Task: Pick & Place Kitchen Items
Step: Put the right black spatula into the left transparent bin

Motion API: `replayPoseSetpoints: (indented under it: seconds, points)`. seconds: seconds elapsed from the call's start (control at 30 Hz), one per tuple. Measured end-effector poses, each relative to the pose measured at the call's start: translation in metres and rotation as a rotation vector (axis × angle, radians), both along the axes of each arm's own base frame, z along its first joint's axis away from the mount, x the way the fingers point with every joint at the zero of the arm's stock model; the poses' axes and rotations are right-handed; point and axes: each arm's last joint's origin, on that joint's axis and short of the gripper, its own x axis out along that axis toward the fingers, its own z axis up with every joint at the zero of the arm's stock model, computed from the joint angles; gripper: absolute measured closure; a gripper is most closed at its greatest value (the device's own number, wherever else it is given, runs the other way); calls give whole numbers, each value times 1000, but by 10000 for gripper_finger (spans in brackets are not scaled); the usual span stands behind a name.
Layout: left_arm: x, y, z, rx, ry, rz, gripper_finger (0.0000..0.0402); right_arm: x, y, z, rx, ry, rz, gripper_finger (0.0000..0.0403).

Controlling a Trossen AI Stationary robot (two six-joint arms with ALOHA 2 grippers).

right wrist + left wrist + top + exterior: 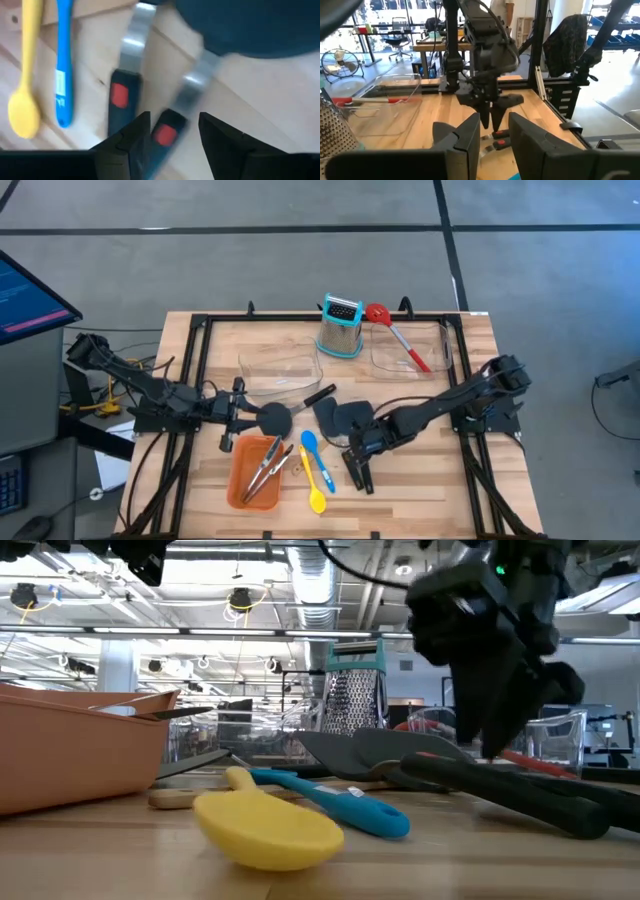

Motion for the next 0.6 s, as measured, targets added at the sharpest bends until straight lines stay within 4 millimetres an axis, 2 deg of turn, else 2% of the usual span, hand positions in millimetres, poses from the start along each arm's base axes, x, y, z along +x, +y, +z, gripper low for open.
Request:
replayPoseSetpoints:
  seconds: [0.3,0.6]
  points:
    - [3,0,-2,6,11,9,311,3,19,-28,41,56,2,236]
    - [3,-1,-2,4,7,8,311,3,20,-34,38,80,-15,250]
